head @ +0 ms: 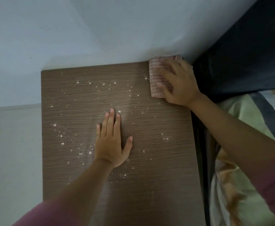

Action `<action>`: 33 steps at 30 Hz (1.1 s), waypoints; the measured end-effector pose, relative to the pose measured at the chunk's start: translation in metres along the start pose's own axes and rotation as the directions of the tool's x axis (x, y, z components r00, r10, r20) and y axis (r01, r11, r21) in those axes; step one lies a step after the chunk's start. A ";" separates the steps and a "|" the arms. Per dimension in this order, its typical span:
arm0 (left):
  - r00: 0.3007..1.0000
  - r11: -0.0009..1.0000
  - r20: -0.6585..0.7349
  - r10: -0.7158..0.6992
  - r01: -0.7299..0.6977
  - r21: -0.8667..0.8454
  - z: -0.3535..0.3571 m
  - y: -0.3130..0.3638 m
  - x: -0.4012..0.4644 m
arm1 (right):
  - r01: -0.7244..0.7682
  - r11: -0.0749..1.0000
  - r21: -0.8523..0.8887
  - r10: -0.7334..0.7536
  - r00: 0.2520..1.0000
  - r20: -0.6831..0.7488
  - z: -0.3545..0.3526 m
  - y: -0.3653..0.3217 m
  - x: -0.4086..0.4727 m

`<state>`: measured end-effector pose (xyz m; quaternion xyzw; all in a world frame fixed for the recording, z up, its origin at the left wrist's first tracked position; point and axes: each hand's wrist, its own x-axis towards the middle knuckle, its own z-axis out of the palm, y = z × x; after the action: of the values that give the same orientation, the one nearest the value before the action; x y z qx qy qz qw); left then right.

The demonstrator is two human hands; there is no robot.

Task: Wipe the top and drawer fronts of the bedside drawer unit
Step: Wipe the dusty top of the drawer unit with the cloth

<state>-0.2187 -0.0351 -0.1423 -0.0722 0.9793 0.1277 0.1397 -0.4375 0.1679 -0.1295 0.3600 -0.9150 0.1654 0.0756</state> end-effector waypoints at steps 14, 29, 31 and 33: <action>1.000 1.000 -0.008 -0.010 0.010 0.021 -0.001 0.002 0.001 | 0.121 0.991 -0.052 -0.089 0.906 0.415 0.011 0.017 0.003; 0.987 0.999 -0.157 0.046 -0.043 0.024 0.009 -0.001 0.002 | 0.062 0.994 -0.086 -0.027 0.933 0.358 0.001 -0.033 -0.086; 0.983 0.998 -0.174 0.052 -0.046 0.042 0.010 -0.002 0.002 | 0.060 0.994 -0.093 -0.024 0.934 0.357 -0.001 -0.042 -0.102; 0.982 0.997 -0.179 0.056 -0.045 0.065 0.012 -0.002 0.002 | 0.049 0.993 -0.107 -0.007 0.932 0.361 -0.002 -0.051 -0.119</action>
<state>-0.2169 -0.0339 -0.1540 -0.0542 0.9929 0.0945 0.0488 -0.3160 0.2088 -0.1451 0.3924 -0.9161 0.0431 -0.0707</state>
